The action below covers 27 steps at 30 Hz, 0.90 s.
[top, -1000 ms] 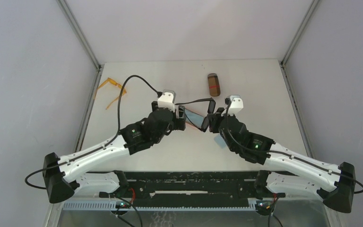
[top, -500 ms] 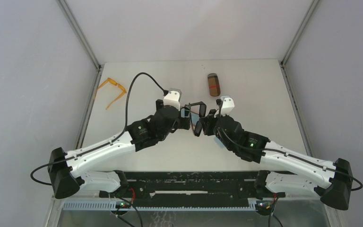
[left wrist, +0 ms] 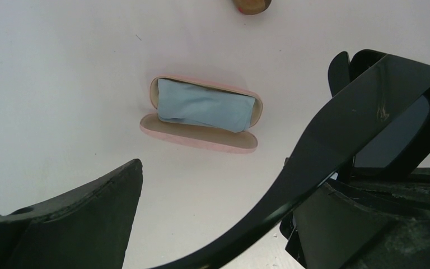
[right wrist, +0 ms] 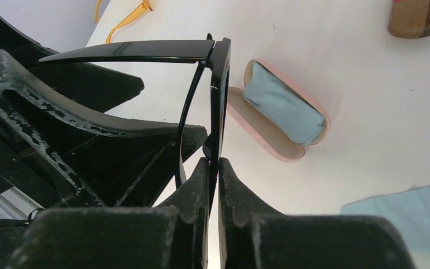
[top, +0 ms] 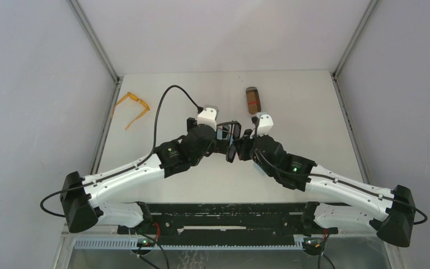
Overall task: Organize the sunglasses
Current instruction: Fold the sunglasses.
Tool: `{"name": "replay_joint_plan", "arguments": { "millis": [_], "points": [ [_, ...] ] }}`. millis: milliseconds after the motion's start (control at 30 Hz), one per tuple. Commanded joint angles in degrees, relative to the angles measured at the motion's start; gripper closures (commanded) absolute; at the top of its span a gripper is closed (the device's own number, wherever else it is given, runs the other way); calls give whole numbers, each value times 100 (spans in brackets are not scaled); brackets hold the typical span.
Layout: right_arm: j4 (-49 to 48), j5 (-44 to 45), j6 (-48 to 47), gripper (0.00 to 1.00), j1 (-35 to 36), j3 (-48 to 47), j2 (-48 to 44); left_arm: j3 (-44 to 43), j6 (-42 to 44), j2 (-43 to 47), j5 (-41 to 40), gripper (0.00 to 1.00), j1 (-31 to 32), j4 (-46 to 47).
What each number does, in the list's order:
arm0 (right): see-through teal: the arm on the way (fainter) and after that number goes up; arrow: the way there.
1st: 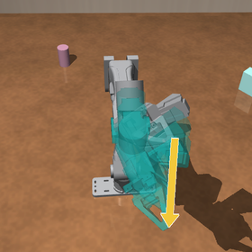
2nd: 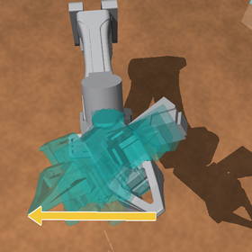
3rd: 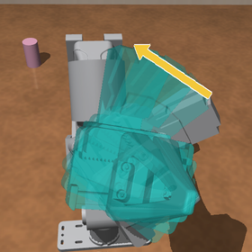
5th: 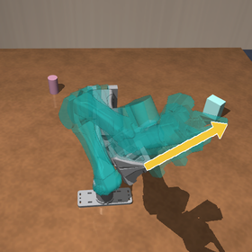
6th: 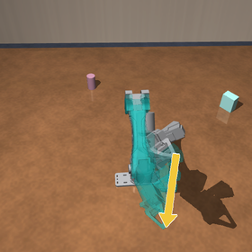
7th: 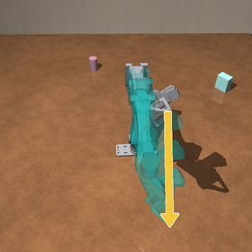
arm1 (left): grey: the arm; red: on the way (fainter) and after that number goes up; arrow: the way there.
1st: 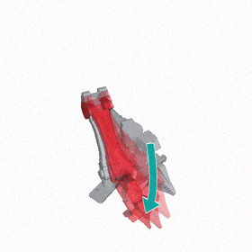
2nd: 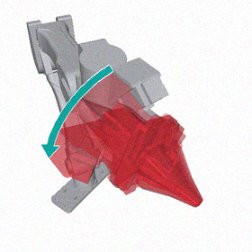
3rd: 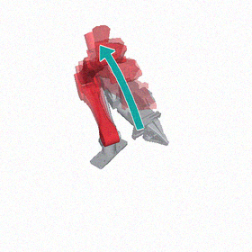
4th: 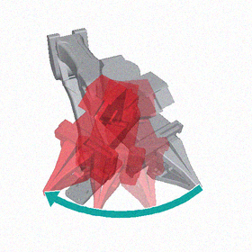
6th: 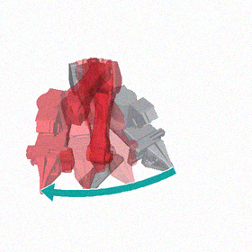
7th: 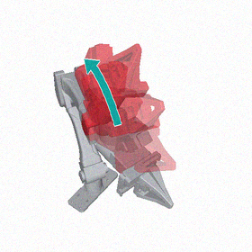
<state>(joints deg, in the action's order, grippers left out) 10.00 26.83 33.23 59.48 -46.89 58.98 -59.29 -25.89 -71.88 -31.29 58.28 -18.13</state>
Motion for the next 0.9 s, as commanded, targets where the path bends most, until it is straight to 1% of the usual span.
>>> {"name": "replay_joint_plan", "arguments": {
  "millis": [0, 133, 267, 333, 467, 567, 633, 733, 867],
  "points": [
    [-639, -652, -149, 100, 85, -315, 7, -413, 31, -111, 314, 0, 60, 353],
    [-586, -585, -158, 100, 82, -317, 0, -330, 46, -33, 349, 0, 61, 404],
    [-141, -30, 66, 100, -29, -313, -120, -171, 54, 272, 266, 0, 61, 360],
    [208, 222, 184, 100, -217, -312, -199, -4, 43, 541, 187, 0, 61, 318],
    [598, 400, 122, 100, -728, -217, -395, 359, -38, 1155, 132, 0, 61, 123],
    [802, 293, -215, 100, -1030, -172, -499, 661, -86, 1640, 34, 0, 60, -98],
    [939, 117, -542, 100, -1126, -172, -525, 700, -56, 1873, -134, 0, 56, -342],
    [1139, -235, -1111, 100, -1132, -187, -528, 583, 112, 2087, -343, 0, 52, -634],
    [1510, -662, -1720, 100, -978, -246, -546, 239, 348, 2051, -586, 0, 36, -929]
  ]
}}
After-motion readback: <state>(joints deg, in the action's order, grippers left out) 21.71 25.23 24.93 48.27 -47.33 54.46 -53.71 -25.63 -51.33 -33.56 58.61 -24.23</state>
